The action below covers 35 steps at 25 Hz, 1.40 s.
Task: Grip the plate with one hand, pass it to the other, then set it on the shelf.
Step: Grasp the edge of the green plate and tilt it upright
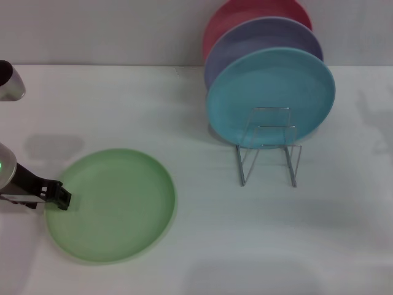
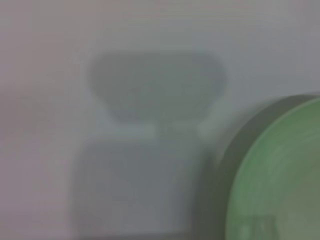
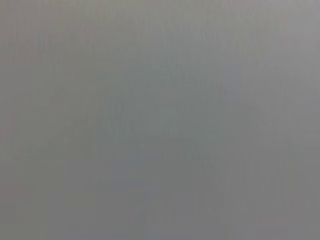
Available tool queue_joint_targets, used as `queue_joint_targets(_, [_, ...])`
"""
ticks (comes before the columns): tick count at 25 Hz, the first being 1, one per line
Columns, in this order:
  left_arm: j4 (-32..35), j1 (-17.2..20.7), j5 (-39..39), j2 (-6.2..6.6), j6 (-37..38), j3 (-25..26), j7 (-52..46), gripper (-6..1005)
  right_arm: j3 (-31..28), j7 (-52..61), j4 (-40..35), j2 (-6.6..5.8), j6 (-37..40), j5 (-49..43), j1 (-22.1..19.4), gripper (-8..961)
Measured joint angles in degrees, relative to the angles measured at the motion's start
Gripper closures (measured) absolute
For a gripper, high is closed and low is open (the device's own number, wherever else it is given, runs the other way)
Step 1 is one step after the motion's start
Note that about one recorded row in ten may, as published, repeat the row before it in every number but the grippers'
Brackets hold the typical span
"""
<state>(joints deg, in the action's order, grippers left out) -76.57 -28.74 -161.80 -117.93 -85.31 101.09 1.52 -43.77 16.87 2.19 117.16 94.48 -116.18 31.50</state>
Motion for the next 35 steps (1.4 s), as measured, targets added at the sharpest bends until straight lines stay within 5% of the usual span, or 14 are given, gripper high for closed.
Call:
queue_joint_targets(12, [1.5, -0.4, -0.1, -0.01, 0.6, 0.5, 0.9, 431, 0.0, 0.0, 0.0, 0.0, 0.0, 0.0, 0.1, 238])
queue_joint_targets(23, [1.9, -0.7, -0.1, -0.01, 0.5, 0.3, 1.6, 676, 0.0, 0.0, 0.0, 0.04, 0.0, 0.0, 0.0, 237])
queue_joint_targets(35, [3.4, -1.3, 0.1, -0.07, 0.6, 0.6, 2.4, 772, 0.0, 0.0, 0.0, 0.09, 0.0, 0.0, 0.0, 236])
